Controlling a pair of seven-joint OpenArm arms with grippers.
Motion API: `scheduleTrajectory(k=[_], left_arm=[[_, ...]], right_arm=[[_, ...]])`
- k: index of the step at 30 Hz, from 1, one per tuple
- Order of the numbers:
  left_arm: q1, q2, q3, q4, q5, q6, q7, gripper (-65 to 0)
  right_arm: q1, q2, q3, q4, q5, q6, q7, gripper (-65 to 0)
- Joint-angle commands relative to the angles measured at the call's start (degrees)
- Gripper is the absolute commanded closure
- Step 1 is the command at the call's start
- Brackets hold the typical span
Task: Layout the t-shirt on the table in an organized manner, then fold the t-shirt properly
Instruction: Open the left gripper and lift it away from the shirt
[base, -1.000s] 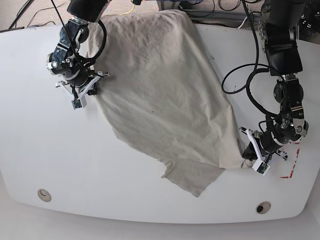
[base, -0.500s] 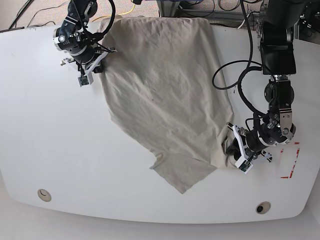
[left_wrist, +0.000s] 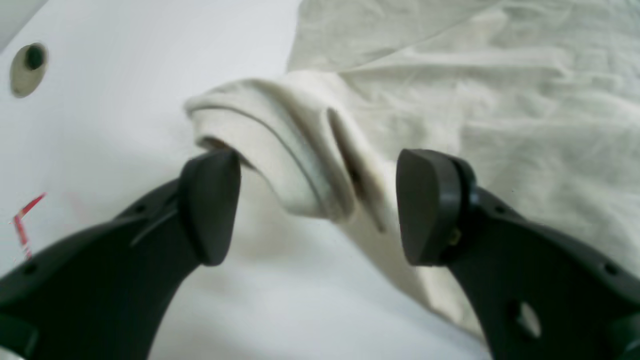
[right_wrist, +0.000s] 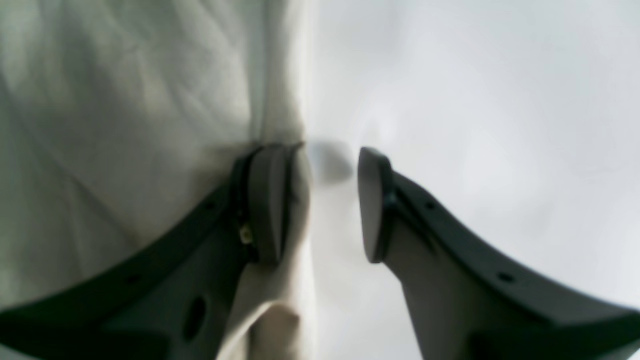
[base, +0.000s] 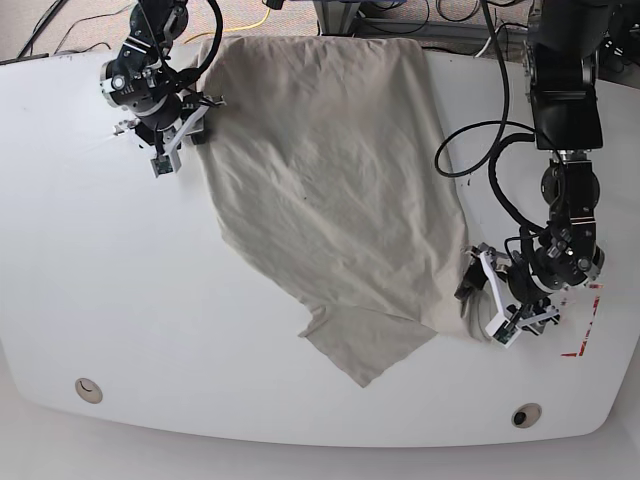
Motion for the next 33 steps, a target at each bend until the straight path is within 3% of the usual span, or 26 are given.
scheduleTrajectory(k=[1,11,16,22,29,33], left_arm=[[-2.48,-2.0,-1.23,1.14,-0.82,0.12,-0.79,-46.4],[-1.95,-3.84,-9.67,6.68,-0.9,0.12,-0.27,-46.5],[1.3,-3.67,-14.68,10.02,-2.13,0.12,4.3,-46.5],[8.24,-3.23,-16.0,14.33,-8.64,0.12,10.37,-45.8],[18.88,0.73,-16.08,20.83,-10.49,0.12,10.46,-45.8],[24.77,2.92,-16.08,23.91,-10.4,0.12,10.46,-45.8]], right_arm=[[0.39,0.25,0.02,0.75,0.03,0.08,0.54,-24.4],[1.88,0.34,-0.24,0.57,-0.14,0.08,0.54,-24.6],[2.06,0.34,-0.42,0.57,0.03,0.08,0.54,-24.6],[3.82,0.34,-0.42,0.57,0.03,0.08,0.54,-24.6],[7.51,1.57,-0.51,0.75,-0.23,0.08,0.37,-25.2],[11.03,3.15,-1.91,0.48,-0.06,0.08,0.37,-33.8]])
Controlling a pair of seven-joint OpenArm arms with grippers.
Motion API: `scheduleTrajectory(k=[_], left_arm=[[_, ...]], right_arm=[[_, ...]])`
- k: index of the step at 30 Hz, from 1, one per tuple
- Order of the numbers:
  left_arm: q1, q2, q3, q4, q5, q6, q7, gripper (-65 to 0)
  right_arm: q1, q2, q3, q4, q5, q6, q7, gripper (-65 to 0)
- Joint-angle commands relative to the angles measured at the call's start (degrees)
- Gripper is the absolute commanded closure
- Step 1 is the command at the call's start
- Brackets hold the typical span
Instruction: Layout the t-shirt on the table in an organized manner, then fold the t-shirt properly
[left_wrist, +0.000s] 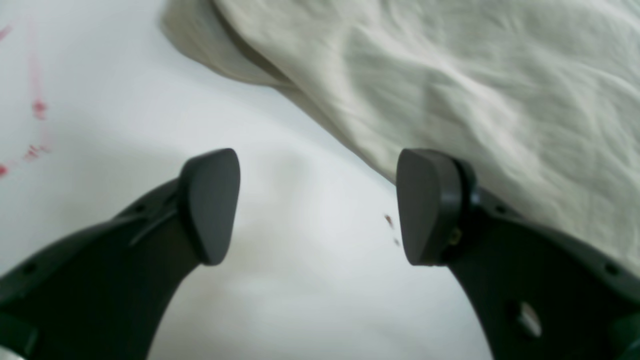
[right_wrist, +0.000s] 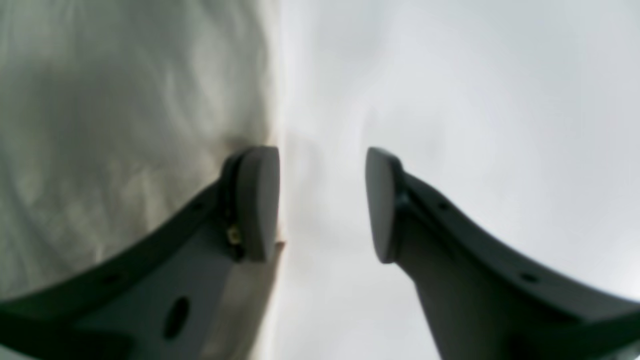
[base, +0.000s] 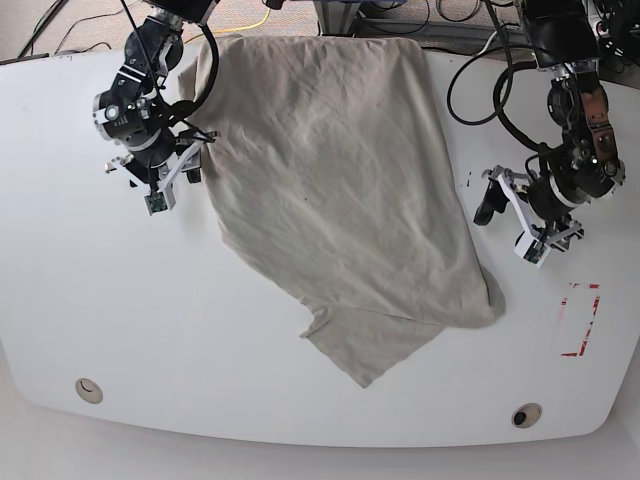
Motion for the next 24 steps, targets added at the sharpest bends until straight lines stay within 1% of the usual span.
scheduleTrajectory(k=[1,3,6,8,11,17,19,24], left_arm=[[2.2,-0.07,-0.37,2.73,-0.56,0.25,-1.26,-45.8],[4.57,1.34,-0.19,3.52,-0.65,0.25,-1.26,-45.8],[7.03,2.66,-0.19,4.67,-0.47,0.25,-1.26,-45.8],[8.35,3.45,-0.19,5.46,-0.47,0.25,-1.26,-45.8],[9.85,4.5,-0.1,6.25,-0.47,0.25,-1.26,-45.8],[11.25,4.94,-0.1,6.25,-0.47,0.25,-1.26,-45.8],[11.87,5.12,-0.1,6.25,-0.47,0.25,-1.17,-45.8],[13.45,6.88,-0.1,6.25,-0.39,0.25,-1.17,-45.8]], right_arm=[[2.96,1.23,-1.54,0.85,0.71,-0.07,1.09,-35.7],[4.81,2.11,-3.21,0.77,0.8,-0.07,1.09,-42.5],[8.24,2.64,-6.03,-1.17,0.71,-0.07,1.09,-48.2],[10.7,3.43,-7.79,-3.89,0.71,-0.07,1.09,-49.6],[15.27,4.66,-9.63,-9.61,0.97,-0.07,1.18,-49.6],[23.71,4.75,-10.25,-21.04,0.97,-0.07,1.53,-49.6],[27.05,4.75,-10.34,-26.14,0.97,-0.07,2.58,-49.6],[31.89,5.1,-10.34,-35.28,0.97,-0.07,5.31,-49.6]])
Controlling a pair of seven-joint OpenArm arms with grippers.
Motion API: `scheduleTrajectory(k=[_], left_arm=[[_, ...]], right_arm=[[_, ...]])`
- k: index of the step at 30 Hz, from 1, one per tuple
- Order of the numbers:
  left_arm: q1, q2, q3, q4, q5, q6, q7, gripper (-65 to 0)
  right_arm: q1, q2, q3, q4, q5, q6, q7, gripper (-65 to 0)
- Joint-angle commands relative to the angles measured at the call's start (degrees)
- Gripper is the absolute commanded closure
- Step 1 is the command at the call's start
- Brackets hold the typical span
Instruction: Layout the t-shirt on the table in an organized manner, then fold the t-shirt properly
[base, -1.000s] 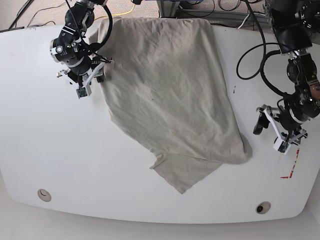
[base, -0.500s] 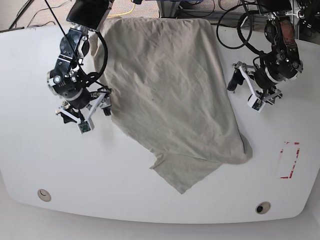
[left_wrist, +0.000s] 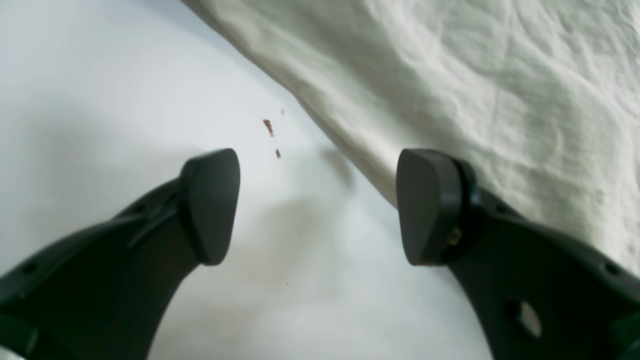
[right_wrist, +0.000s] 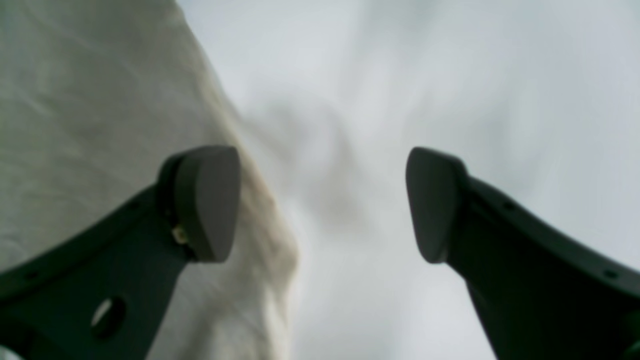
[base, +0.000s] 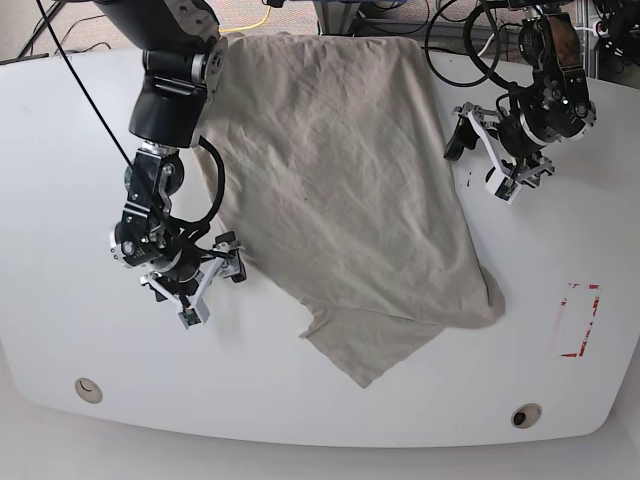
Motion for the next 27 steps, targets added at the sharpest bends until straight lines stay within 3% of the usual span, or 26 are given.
scheduleTrajectory(k=[1,12,27], left_arm=[[0.73,0.5,-0.06,1.13,-0.91,-0.1,-1.21,-45.8],[3.72,1.64,4.95,1.13,-0.91,-0.1,-1.21,-45.8],[3.37,2.96,5.39,1.13,-0.91,-0.1,-1.21,-45.8]], right_arm=[[3.61,0.51,-0.19,-3.75,1.04,0.32,1.79,-49.6],[6.25,-0.72,-0.28,-9.73,1.04,0.32,3.11,-49.6],[2.2,-2.48,-4.41,-9.81,1.04,0.32,3.37,-49.6]])
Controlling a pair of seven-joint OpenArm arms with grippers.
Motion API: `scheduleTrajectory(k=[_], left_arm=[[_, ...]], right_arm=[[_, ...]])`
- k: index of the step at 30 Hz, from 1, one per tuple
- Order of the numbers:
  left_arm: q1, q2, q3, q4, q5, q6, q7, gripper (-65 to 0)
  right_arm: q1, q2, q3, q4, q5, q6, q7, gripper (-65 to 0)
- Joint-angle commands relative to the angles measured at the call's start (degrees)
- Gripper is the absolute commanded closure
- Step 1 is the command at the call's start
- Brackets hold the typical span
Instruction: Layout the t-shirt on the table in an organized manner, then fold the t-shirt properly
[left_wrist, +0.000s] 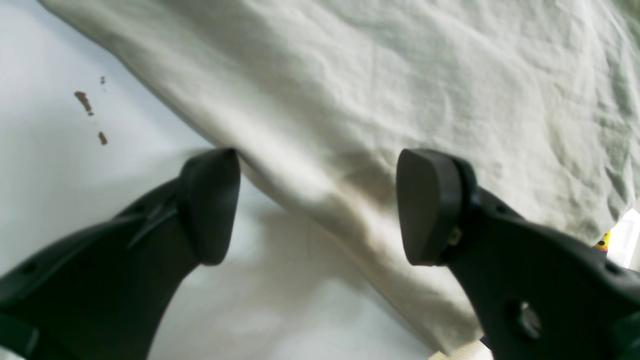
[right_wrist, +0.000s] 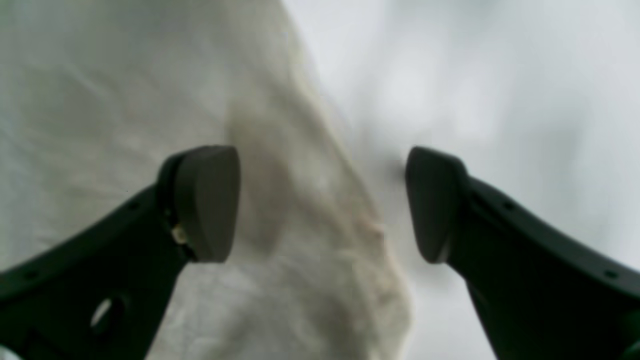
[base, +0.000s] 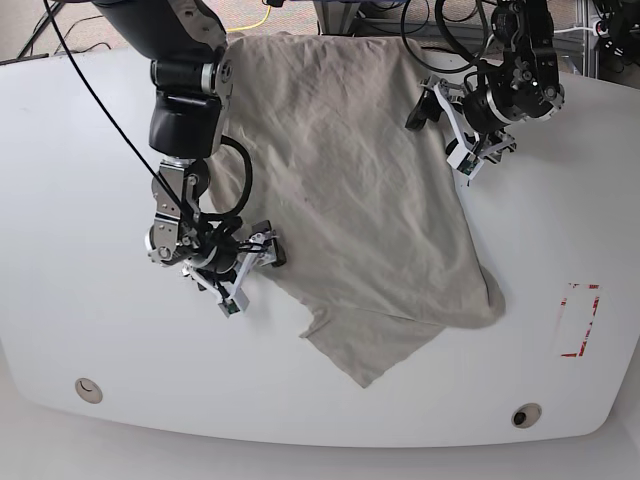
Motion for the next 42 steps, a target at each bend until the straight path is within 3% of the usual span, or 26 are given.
scheduleTrajectory(k=[1,9,12,16,20,35,38,42], left_arm=[[-0.5,-0.37,-0.05,1.13,-0.87,-0.08,-1.08,-45.8],[-0.59,-0.37,0.3,1.05,-0.87,-0.08,-1.08,-45.8],[-0.59,-0.45,1.35,1.05,-0.87,-0.08,-1.08,-45.8],[-0.5,-0.45,1.97,0.96,-0.87,-0.08,-1.08,-45.8],[-0.32,-0.45,2.85,0.87,-0.87,-0.08,-1.08,-45.8],[-0.06,-0.45,4.34,0.69,-0.78,-0.08,-1.08,-44.9],[-0.32,-0.45,4.34,0.52,-0.78,-0.08,-1.08,-36.4],[-0.59,-0.45,4.43,-2.12,-0.78,0.05,-1.08,-11.3]], right_arm=[[0.78,-0.03,-0.33,0.81,0.4,0.12,0.03,-49.6],[-0.98,-0.82,-0.41,0.9,0.49,0.12,0.56,-46.5],[-1.15,-0.91,-0.5,0.9,0.49,0.12,1.52,-37.6],[-1.15,-0.91,-0.5,0.9,0.49,0.12,1.79,-19.0],[-1.15,-0.91,-0.5,0.9,0.4,0.12,1.79,-5.7],[-1.15,-0.12,-0.5,0.9,0.4,0.12,1.79,-4.0],[-1.24,-0.12,-0.5,0.9,0.4,0.12,1.79,-3.6],[-1.24,-0.12,-0.41,0.9,0.4,0.12,1.79,-3.6]])
